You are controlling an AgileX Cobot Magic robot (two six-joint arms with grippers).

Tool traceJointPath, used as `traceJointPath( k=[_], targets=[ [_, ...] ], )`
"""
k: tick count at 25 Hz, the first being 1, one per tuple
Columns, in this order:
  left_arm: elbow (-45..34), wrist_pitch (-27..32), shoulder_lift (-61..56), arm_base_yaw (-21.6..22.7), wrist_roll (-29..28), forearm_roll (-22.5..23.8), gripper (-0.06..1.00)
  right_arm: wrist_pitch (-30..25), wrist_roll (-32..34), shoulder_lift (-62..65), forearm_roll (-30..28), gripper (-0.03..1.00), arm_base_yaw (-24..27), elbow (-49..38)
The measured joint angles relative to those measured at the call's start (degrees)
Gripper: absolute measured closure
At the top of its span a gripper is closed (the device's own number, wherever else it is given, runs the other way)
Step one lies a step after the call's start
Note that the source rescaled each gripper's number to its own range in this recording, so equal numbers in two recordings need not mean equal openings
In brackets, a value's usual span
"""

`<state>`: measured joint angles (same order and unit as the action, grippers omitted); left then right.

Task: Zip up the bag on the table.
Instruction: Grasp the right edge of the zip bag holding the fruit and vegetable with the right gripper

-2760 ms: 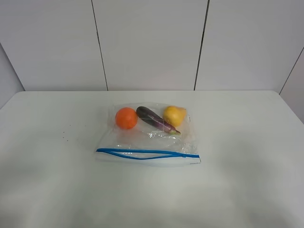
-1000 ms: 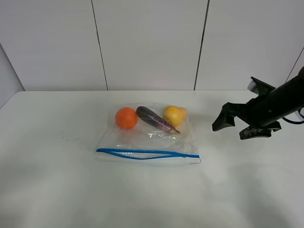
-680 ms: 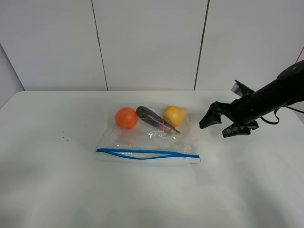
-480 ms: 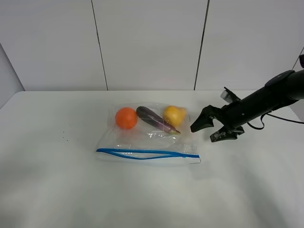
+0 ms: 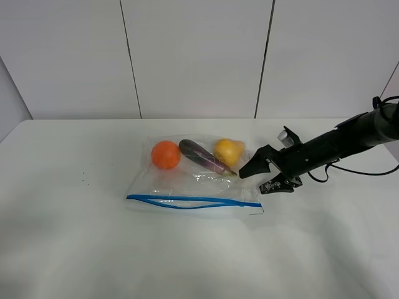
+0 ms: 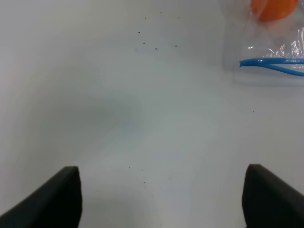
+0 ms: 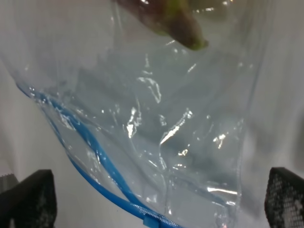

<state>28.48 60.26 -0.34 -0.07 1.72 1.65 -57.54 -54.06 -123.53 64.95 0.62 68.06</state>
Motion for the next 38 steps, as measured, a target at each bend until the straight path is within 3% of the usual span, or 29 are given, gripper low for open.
traceJointPath(
  k=[16,28,34,38],
  targets=[
    [0.0,0.0,0.0,0.0,0.0,0.0,-0.06,-3.3,-3.3,-3.7,1.8,0.00,0.0,0.1],
    [0.0,0.0,0.0,0.0,0.0,0.0,-0.06,-4.2,-4.4,-4.1,3.2,0.14,0.0,0.1],
    [0.0,0.0,0.0,0.0,0.0,0.0,-0.06,-4.8,-5.3,-5.1,3.8,0.15,0.0,0.1],
    [0.0,0.0,0.0,0.0,0.0,0.0,-0.06,-5.6,-5.8,-5.2,4.2,0.25,0.0,0.1]
  ],
)
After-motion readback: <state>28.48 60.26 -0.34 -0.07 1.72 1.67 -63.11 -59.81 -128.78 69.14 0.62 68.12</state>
